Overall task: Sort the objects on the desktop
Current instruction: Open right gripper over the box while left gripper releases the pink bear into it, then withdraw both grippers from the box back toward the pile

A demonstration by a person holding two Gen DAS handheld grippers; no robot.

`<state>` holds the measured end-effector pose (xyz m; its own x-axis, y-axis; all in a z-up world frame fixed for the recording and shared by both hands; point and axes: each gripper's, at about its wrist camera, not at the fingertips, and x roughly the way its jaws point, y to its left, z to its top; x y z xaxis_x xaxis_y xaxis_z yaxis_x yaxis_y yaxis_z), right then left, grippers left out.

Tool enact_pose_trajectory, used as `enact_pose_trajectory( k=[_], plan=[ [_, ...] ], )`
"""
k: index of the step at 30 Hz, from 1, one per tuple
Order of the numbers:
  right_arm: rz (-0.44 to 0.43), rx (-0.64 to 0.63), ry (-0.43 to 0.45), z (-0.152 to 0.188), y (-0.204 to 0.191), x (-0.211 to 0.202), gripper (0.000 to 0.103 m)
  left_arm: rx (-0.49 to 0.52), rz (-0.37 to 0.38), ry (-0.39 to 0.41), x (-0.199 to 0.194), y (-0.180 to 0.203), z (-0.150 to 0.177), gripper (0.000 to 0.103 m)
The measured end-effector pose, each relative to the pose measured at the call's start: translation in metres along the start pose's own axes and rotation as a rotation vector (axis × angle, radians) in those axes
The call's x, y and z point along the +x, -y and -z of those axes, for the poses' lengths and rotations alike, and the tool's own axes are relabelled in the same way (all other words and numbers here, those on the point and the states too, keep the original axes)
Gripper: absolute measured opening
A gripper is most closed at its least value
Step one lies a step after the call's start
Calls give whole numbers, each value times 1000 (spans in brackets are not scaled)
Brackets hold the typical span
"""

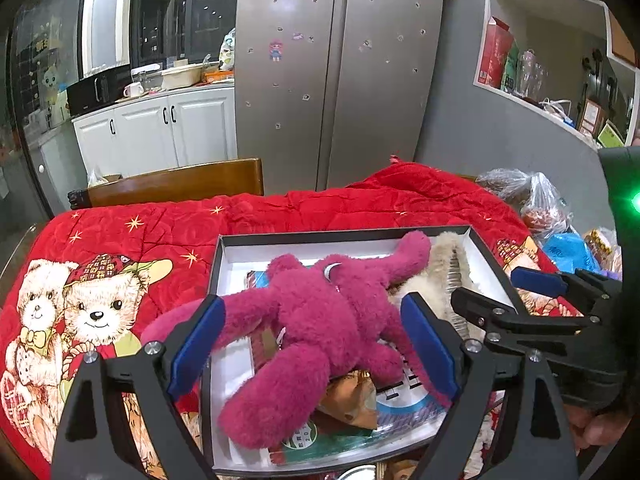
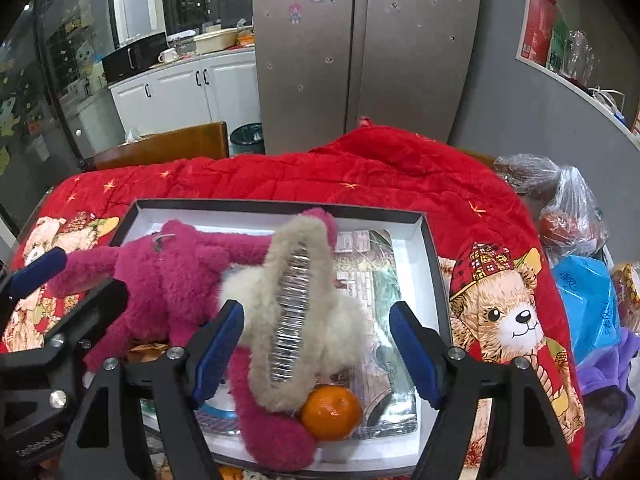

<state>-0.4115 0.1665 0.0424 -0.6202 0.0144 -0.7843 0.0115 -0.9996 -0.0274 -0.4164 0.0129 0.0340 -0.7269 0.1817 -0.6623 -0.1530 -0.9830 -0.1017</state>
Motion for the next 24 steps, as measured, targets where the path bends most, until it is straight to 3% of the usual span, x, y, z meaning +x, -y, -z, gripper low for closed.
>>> enact_pose_trajectory(
  k=[8, 17, 24],
  plan=[
    [-47, 18, 24, -1, 4, -30, 77, -67, 52, 31, -41, 2, -8, 90],
    [-112, 20, 139, 14, 5, -117, 77, 35, 21, 112, -142, 25, -1, 92],
    [18, -13, 269, 44, -3, -181, 79, 84, -37, 177, -209, 24, 27, 94]
  ],
)
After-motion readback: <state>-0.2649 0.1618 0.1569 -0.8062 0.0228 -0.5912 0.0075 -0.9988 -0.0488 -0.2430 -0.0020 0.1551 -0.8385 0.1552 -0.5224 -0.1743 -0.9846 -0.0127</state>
